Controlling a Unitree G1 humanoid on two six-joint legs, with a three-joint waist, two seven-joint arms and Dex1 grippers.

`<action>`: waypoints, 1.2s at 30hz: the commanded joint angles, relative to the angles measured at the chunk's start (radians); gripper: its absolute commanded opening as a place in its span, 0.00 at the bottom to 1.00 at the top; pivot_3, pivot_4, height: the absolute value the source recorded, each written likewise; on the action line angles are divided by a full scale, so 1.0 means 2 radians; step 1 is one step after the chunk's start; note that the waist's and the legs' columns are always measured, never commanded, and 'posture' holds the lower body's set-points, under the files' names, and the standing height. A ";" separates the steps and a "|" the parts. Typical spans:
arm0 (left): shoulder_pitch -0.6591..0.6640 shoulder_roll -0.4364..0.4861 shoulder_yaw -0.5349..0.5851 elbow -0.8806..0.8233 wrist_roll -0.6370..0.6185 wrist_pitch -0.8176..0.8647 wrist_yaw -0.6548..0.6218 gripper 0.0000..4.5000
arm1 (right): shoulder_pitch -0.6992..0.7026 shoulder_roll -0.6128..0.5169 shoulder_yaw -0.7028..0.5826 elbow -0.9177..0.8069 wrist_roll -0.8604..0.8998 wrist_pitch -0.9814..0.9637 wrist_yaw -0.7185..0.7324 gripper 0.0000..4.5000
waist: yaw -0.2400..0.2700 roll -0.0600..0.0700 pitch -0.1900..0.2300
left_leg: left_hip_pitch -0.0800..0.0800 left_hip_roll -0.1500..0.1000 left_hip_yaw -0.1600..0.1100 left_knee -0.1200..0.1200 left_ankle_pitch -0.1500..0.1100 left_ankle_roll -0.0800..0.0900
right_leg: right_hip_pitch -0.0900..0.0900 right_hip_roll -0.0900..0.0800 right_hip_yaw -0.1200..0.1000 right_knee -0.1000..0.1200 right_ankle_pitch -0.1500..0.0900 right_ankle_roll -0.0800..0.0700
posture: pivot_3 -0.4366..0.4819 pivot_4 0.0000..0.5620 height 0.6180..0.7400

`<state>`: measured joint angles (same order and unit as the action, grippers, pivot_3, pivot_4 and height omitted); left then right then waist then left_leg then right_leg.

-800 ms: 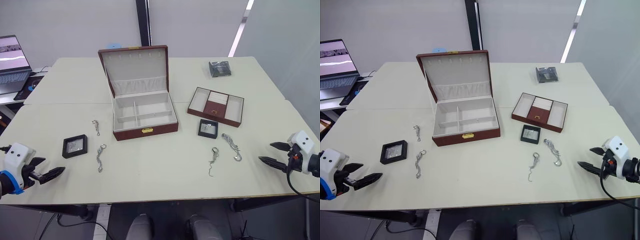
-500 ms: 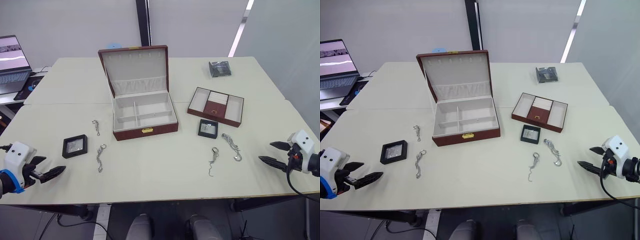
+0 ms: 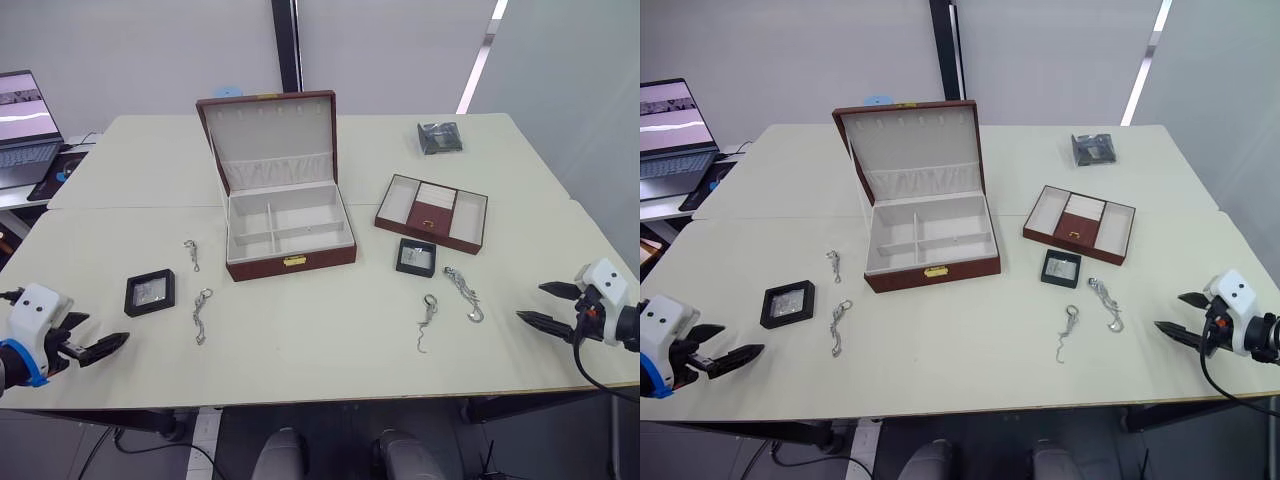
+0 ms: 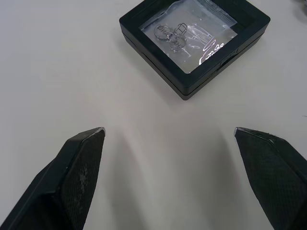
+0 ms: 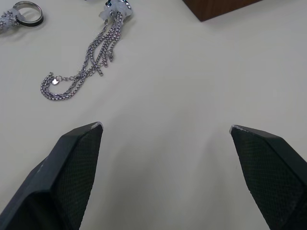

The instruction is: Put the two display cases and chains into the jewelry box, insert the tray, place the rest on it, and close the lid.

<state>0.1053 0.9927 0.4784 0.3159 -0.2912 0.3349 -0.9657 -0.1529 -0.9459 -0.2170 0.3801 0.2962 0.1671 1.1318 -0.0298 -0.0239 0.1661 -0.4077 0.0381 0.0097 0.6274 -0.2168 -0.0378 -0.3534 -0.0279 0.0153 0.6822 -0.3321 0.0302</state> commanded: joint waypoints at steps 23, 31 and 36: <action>-0.068 -0.042 0.040 -0.102 -0.065 0.073 0.069 0.99 | -0.056 0.049 -0.039 -0.122 0.096 0.109 -0.046 1.00 | -0.001 0.000 0.000 | 0.000 0.001 0.000 0.001 0.000 0.000 | 0.000 0.001 0.000 0.001 0.000 0.000 | 0.48 0.27 1.00; -0.138 -0.127 -0.002 -0.169 -0.082 0.125 0.162 0.99 | -0.143 0.148 0.028 -0.167 0.073 0.128 -0.138 1.00 | 0.001 0.000 0.000 | 0.000 0.001 -0.001 0.001 0.000 0.000 | 0.000 0.002 0.000 0.001 0.000 0.000 | 0.48 0.27 1.00; -0.186 -0.167 -0.018 -0.132 -0.046 0.109 0.241 0.99 | -0.201 0.219 0.086 -0.119 0.007 0.089 -0.198 1.00 | 0.000 0.000 0.000 | 0.000 0.001 -0.001 0.001 0.000 0.000 | 0.000 0.002 0.000 0.001 0.000 0.000 | 0.48 0.27 1.00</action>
<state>-0.2494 0.6635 0.4377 0.0427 -0.4086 0.5748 -0.5381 -0.5258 -0.5198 -0.0606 0.1429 0.3390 0.3857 0.7686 -0.0306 -0.0242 0.1659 -0.4082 0.0396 0.0086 0.6299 -0.2166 -0.0381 -0.3542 -0.0240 0.0162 0.6856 -0.3315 0.0301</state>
